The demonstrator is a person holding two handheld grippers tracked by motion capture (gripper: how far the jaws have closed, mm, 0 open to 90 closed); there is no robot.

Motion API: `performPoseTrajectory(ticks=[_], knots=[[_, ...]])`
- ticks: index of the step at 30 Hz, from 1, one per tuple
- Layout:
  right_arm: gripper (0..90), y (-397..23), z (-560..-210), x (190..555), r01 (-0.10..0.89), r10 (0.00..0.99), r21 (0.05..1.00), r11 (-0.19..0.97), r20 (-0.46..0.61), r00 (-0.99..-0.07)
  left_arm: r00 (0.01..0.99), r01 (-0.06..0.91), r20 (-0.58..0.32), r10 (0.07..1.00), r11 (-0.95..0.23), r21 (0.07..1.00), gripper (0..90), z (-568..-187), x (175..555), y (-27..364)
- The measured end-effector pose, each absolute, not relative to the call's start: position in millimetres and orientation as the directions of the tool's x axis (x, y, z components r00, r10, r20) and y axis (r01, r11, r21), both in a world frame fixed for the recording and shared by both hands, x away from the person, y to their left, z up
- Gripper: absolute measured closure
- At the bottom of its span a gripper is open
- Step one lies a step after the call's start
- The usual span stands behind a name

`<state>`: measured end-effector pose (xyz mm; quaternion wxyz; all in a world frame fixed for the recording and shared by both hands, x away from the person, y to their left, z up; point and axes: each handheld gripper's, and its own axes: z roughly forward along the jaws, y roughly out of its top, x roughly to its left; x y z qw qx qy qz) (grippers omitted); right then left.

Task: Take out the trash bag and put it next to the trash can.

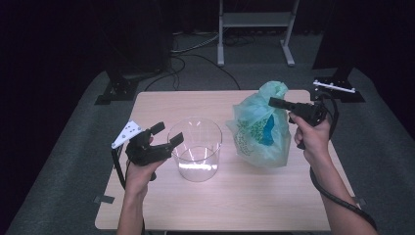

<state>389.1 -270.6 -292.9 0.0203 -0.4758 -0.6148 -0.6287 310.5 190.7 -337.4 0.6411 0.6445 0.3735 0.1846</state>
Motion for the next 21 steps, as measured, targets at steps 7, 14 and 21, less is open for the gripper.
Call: performPoseTrajectory(ticks=[7, 14, 21], knots=[[90.0, -268.7, -308.5, 397.6, 0.635, 0.575, 0.734, -0.243, 0.636, -0.515, 0.652, 0.250, -0.247, 0.717, 0.105, 0.963, 9.8, -337.8, 311.3, 190.7], [90.0, -263.4, -325.1, 406.2, 0.656, 0.587, 0.715, -0.242, 0.646, -0.487, 0.650, 0.249, -0.247, 0.719, 0.105, 0.963, 9.8, -337.3, 310.8, 192.1], [90.0, -259.6, -341.1, 413.9, 0.677, 0.592, 0.692, -0.248, 0.662, -0.460, 0.648, 0.247, -0.249, 0.719, 0.111, 0.963, 9.8, -337.0, 310.4, 193.2]])
